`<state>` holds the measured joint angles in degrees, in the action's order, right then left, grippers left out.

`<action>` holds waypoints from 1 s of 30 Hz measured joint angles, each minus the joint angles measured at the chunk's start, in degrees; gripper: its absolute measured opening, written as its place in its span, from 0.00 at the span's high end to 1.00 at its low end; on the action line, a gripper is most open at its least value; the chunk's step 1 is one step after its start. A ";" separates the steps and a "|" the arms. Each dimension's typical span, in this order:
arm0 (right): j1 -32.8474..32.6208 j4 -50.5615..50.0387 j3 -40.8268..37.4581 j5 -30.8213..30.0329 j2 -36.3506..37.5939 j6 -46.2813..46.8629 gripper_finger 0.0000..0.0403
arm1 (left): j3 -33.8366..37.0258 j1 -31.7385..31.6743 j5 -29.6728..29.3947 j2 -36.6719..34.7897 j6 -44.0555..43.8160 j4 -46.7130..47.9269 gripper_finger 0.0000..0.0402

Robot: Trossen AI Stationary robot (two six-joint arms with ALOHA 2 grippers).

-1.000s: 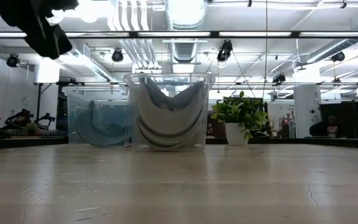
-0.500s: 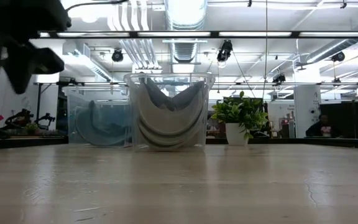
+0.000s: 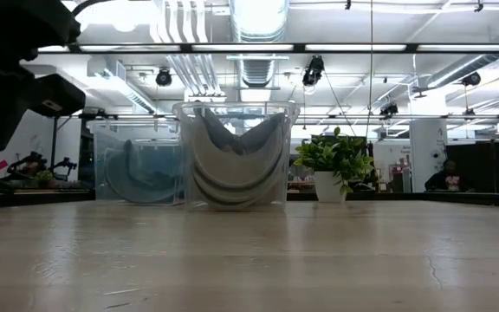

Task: Pick & Place hat
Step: Put the black cap into the left transparent bin

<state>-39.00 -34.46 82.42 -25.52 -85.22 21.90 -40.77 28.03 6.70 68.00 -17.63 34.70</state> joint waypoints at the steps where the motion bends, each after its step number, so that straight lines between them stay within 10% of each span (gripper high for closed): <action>1: 0.00 0.04 -0.07 0.00 0.14 0.04 0.46 | -0.06 0.26 0.11 0.36 0.39 -0.36 0.58; 23: 0.39 5.11 0.61 -0.17 -0.01 0.12 0.46 | -0.09 2.52 8.91 11.18 9.19 -7.72 0.59; 30: 0.39 5.46 0.57 -0.17 -0.02 0.15 0.46 | -0.09 2.56 8.94 13.71 10.47 -7.72 0.81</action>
<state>-38.61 -29.00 82.99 -25.69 -85.24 22.05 -40.86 30.59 15.64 81.70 -7.17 26.98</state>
